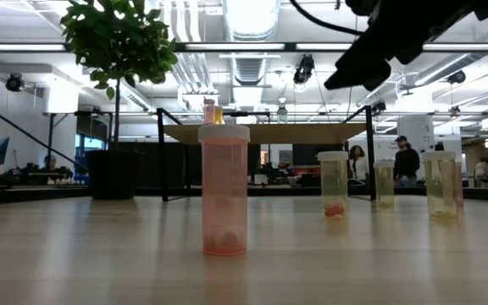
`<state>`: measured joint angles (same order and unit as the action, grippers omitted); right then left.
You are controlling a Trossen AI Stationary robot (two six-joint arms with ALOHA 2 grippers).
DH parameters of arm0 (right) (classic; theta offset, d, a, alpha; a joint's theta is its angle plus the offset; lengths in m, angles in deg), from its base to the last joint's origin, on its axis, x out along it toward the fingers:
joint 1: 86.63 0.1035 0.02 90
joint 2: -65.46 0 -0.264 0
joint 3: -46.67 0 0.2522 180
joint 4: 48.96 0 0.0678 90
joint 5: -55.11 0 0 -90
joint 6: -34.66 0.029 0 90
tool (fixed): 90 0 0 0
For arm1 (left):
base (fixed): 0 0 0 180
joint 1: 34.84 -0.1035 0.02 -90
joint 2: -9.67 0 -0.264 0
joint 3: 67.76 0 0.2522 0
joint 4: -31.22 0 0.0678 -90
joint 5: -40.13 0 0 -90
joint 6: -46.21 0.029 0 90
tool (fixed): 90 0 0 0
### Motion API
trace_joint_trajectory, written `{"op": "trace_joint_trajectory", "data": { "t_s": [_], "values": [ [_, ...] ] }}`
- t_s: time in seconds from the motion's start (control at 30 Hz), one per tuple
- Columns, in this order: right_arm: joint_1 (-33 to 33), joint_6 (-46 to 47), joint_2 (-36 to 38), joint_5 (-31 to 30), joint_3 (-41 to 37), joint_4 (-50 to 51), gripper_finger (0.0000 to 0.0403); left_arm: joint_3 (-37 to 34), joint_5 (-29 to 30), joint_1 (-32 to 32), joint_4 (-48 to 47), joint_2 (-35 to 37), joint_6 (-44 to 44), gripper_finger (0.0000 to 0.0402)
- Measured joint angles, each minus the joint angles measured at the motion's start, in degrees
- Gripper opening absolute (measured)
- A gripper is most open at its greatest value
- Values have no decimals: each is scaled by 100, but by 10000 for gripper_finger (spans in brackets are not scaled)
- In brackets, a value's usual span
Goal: Pick and place medicine bottles onto shelf by color
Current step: Put the yellow pill bottle on the shelf
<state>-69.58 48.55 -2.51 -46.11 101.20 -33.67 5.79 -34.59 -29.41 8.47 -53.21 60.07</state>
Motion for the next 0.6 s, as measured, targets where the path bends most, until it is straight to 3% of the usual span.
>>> {"op": "trace_joint_trajectory", "data": {
  "t_s": [0.23,0.6],
  "values": [
    [228,269,-892,-30,503,565,231,-216,1,-2,378,235,34,262],
    [445,266,-1875,-33,751,591,231,-217,-1,-2,404,311,197,262]
  ]
}}
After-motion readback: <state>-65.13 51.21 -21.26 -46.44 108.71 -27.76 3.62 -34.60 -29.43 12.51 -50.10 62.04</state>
